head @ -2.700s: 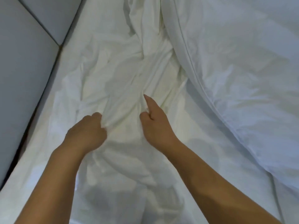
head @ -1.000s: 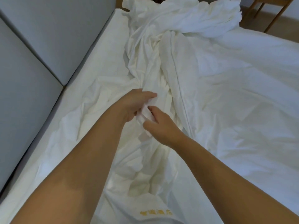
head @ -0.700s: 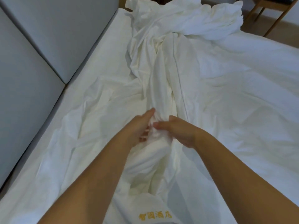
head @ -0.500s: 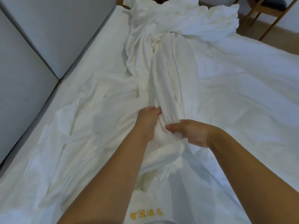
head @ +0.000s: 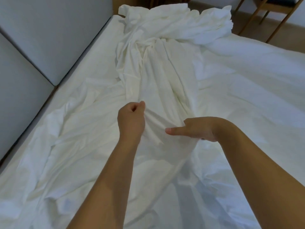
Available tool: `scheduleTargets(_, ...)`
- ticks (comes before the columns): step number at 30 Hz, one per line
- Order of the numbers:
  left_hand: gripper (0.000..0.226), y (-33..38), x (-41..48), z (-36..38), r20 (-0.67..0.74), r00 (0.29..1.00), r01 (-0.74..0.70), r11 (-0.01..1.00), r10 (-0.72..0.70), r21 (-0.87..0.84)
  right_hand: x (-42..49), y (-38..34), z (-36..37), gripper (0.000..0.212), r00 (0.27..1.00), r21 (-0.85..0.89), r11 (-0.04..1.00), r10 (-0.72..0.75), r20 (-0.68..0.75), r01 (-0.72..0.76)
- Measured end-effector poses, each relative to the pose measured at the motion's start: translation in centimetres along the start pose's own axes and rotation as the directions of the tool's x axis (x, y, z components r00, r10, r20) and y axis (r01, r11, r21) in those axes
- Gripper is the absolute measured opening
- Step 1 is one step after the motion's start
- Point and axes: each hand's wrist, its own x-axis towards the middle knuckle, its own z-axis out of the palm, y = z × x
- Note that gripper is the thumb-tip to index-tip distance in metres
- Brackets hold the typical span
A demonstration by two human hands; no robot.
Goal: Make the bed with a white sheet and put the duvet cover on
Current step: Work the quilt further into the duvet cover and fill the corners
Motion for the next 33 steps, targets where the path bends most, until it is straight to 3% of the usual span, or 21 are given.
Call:
scheduleTargets(2,0.028,1.1,-1.0,1.0,0.171,0.983,0.083,0.993,-0.068,-0.079,0.4,0.3,0.4,0.097,0.986,0.347,0.924,-0.168,-0.011,0.161)
scheduleTargets(4,0.026,1.7,-3.5,2.8,0.431,0.898,0.126,0.990,-0.087,-0.063,0.7,0.2,0.9,0.076,0.954,0.759,0.611,-0.298,-0.043,0.225)
scheduleTargets(5,0.026,1.9,-4.8,3.5,0.516,0.853,0.094,0.995,-0.072,-0.015,0.8,0.3,0.9,0.067,0.956,0.848,0.489,-0.285,-0.066,0.205)
scheduleTargets(6,0.027,2.0,-5.8,3.9,0.554,0.831,0.011,0.998,-0.043,0.062,0.7,0.3,1.0,0.055,0.967,0.872,0.451,-0.240,-0.087,0.191)
scheduleTargets(8,0.030,1.7,-6.7,4.0,0.573,0.819,-0.186,0.958,0.027,0.220,0.5,0.6,1.2,0.027,0.977,0.819,0.534,-0.142,-0.159,0.210)
scheduleTargets(10,0.030,1.3,-7.0,3.1,0.596,0.800,-0.308,0.902,0.074,0.302,0.4,1.1,1.6,0.010,0.944,0.671,0.671,-0.144,-0.298,0.315)
scheduleTargets(12,0.028,1.7,-7.0,2.0,0.622,0.778,-0.343,0.892,0.093,0.295,0.1,1.5,2.0,0.013,0.850,0.492,0.727,-0.244,-0.468,0.479)
scheduleTargets(14,0.025,2.4,-7.0,1.1,0.542,0.832,-0.274,0.935,0.114,0.224,-0.4,1.3,2.3,0.017,0.758,0.405,0.679,-0.359,-0.545,0.613)
scheduleTargets(16,0.020,3.2,-6.3,0.4,0.268,0.962,-0.088,0.990,0.056,0.110,-1.1,0.7,2.4,0.014,0.755,0.478,0.590,-0.435,-0.491,0.651)
scheduleTargets(18,0.038,3.5,-5.3,-0.5,0.020,0.998,0.053,0.984,-0.057,0.171,-1.6,0.5,2.5,0.016,0.809,0.556,0.589,-0.457,-0.369,0.586)
scheduleTargets(19,0.049,3.3,-4.9,-1.1,-0.021,0.995,0.103,0.956,-0.101,0.275,-1.6,0.8,2.6,0.022,0.836,0.549,0.633,-0.449,-0.315,0.546)
scheduleTargets(21,0.059,3.0,-5.0,-1.4,0.054,0.951,0.262,0.886,-0.304,0.384,-1.7,2.0,2.6,0.043,0.862,0.517,0.698,-0.467,-0.195,0.495)
scheduleTargets(23,0.051,1.9,-5.8,-0.5,0.257,0.795,0.442,0.814,-0.550,0.378,-1.9,3.0,2.4,0.058,0.854,0.512,0.716,-0.516,-0.070,0.475)
scheduleTargets(25,0.026,0.8,-6.9,0.8,0.415,0.662,0.563,0.780,-0.624,0.274,-1.9,3.8,2.6,0.056,0.832,0.484,0.732,-0.554,0.015,0.479)
scheduleTargets(26,0.018,0.5,-7.2,1.4,0.440,0.650,0.610,0.771,-0.620,0.184,-1.9,4.0,2.8,0.054,0.826,0.457,0.746,-0.562,0.044,0.484)
scheduleTargets(30,0.026,0.1,-6.9,2.7,0.394,0.725,0.642,0.762,-0.565,-0.088,-1.6,4.8,2.9,0.058,0.831,0.359,0.803,-0.543,0.116,0.475)
scheduleTargets(33,0.024,0.8,-8.3,3.9,0.275,0.901,0.395,0.896,-0.335,-0.203,-1.6,4.7,2.6,0.070,0.878,0.414,0.807,-0.478,0.039,0.421)
